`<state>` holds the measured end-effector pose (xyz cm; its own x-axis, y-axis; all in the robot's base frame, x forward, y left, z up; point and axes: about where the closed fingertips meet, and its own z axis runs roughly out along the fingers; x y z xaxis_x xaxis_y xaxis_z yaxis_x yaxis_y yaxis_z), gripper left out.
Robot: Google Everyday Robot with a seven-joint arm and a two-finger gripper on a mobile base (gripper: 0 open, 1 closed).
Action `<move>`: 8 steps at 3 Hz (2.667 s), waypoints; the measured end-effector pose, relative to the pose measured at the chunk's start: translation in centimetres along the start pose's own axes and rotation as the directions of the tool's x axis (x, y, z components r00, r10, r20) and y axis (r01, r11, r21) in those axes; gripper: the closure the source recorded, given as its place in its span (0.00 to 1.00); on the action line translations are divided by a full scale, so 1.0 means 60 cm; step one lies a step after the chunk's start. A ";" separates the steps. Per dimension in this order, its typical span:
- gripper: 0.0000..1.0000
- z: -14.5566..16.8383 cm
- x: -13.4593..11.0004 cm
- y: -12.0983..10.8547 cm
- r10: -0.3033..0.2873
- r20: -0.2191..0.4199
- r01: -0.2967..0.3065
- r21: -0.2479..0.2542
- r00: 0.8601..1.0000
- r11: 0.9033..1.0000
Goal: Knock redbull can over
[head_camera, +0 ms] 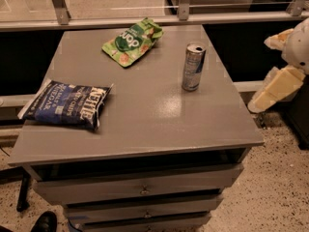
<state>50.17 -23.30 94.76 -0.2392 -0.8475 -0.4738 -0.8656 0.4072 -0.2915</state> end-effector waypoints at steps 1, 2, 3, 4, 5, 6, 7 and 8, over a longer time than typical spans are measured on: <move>0.00 0.054 -0.011 -0.036 0.078 0.134 -0.080 0.007 0.988 0.997; 0.00 0.120 -0.024 -0.065 0.162 0.279 -0.160 -0.030 0.946 0.987; 0.00 0.173 -0.044 -0.085 0.232 0.412 -0.215 -0.087 0.881 0.973; 0.00 0.206 -0.084 -0.081 0.298 0.525 -0.249 -0.165 0.797 0.954; 0.00 0.220 -0.135 -0.055 0.341 0.609 -0.239 -0.245 0.716 0.940; 0.00 0.213 -0.197 -0.016 0.368 0.673 -0.195 -0.321 0.642 0.927; 0.00 0.188 -0.257 0.021 0.373 0.721 -0.134 -0.368 0.584 0.920; 0.00 0.164 -0.300 0.051 0.382 0.750 -0.083 -0.404 0.540 0.911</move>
Offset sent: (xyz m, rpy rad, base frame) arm 0.1114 0.0302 -0.0691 0.5382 -0.0705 -0.0765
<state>56.17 -3.45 94.26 -0.1300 -0.0464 -0.9904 -0.9464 0.3037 0.1100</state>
